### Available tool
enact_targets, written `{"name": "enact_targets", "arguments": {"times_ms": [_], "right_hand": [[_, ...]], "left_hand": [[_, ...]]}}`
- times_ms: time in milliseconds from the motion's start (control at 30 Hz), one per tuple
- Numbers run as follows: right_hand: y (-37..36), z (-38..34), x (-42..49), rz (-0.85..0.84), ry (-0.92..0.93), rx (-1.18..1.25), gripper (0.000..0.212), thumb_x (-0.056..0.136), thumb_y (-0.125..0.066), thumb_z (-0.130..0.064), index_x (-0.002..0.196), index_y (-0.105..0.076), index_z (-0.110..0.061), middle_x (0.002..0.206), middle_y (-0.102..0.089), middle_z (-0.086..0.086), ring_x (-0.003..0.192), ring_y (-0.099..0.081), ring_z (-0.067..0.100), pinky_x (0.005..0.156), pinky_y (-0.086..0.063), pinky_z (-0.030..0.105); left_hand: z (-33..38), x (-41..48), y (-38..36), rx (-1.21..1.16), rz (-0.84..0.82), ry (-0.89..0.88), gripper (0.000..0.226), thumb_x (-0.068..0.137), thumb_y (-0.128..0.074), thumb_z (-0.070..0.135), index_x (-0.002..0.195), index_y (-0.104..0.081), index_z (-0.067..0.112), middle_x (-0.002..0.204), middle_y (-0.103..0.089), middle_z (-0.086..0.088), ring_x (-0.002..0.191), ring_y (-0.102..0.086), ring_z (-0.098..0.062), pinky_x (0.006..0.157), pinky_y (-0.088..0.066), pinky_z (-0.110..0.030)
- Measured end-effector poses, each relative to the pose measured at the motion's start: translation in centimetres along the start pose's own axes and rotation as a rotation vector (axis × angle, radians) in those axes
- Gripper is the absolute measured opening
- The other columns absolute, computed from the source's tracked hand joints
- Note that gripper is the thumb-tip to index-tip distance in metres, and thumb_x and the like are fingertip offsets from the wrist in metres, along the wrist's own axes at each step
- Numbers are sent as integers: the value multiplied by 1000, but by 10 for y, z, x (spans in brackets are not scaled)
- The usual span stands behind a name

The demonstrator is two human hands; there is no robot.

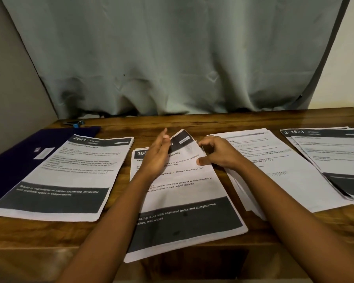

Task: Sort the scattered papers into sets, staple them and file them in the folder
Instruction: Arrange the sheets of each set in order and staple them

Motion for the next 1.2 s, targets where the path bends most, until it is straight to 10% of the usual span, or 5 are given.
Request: {"name": "enact_targets", "arguments": {"times_ms": [200,367,733,1200], "right_hand": [[0,-6,-12,-234,164,-199,48,82,-72,-36,128,-58,-35,149,-33,-6,133,-28,13,101,-30,34],[9,-11,-15,-151,45,174,37,92,-54,-40,119,-66,-19,126,-51,-13,114,-45,0,101,-35,30],[-1,13,-1,88,-158,130,27,86,-69,-25,110,-68,-13,104,-63,-4,99,-58,13,86,-44,28],[-9,16,6,89,-165,-12,56,79,-75,-37,128,-60,-15,132,-57,5,125,-49,26,102,-44,40]], "left_hand": [[3,2,6,-205,152,63,62,99,-19,55,110,-67,17,107,-63,3,86,-53,0,65,-32,-16],[-5,5,10,-254,251,101,49,100,-34,50,92,-67,14,82,-64,5,77,-56,-4,62,-34,-16],[-24,24,8,-341,193,81,27,87,-58,0,69,-63,20,82,-65,2,87,-60,-19,85,-48,-31],[-20,22,8,-362,141,92,27,87,-55,-2,84,-68,21,104,-69,-10,102,-63,-32,97,-49,-51]]}}
Point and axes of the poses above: each hand's wrist, its own x-axis towards the middle knuckle, its own y-axis out of the back of the hand, z = x × y, the point moved 3 cm from there along x, towards the middle knuckle
